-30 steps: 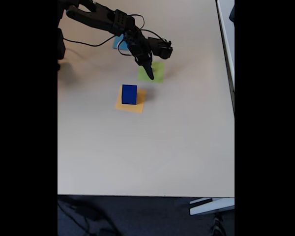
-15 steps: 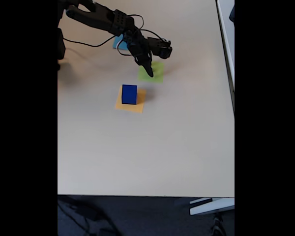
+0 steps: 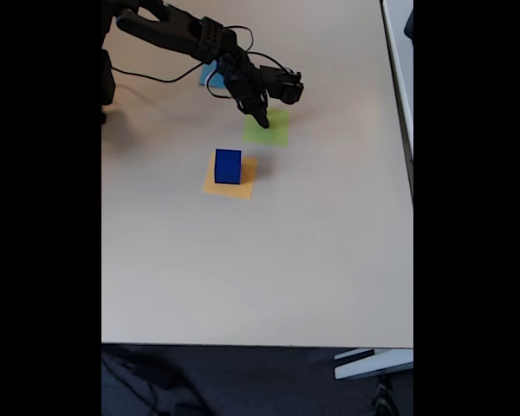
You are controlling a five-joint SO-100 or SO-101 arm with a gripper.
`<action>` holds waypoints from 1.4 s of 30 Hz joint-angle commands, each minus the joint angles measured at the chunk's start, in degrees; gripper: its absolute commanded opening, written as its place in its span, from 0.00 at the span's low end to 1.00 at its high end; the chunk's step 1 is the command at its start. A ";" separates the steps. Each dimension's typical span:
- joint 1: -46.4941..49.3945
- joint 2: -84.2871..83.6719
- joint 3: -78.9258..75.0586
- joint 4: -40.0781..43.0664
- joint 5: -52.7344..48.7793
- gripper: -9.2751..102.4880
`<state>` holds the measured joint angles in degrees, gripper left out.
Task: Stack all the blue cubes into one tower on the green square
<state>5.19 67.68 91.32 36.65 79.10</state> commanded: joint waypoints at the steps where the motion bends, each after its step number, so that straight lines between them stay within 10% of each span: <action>1: 0.09 5.45 -0.09 -0.97 0.70 0.17; 42: -6.33 19.07 -3.78 10.72 8.00 0.09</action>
<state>0.62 81.21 91.49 46.14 84.73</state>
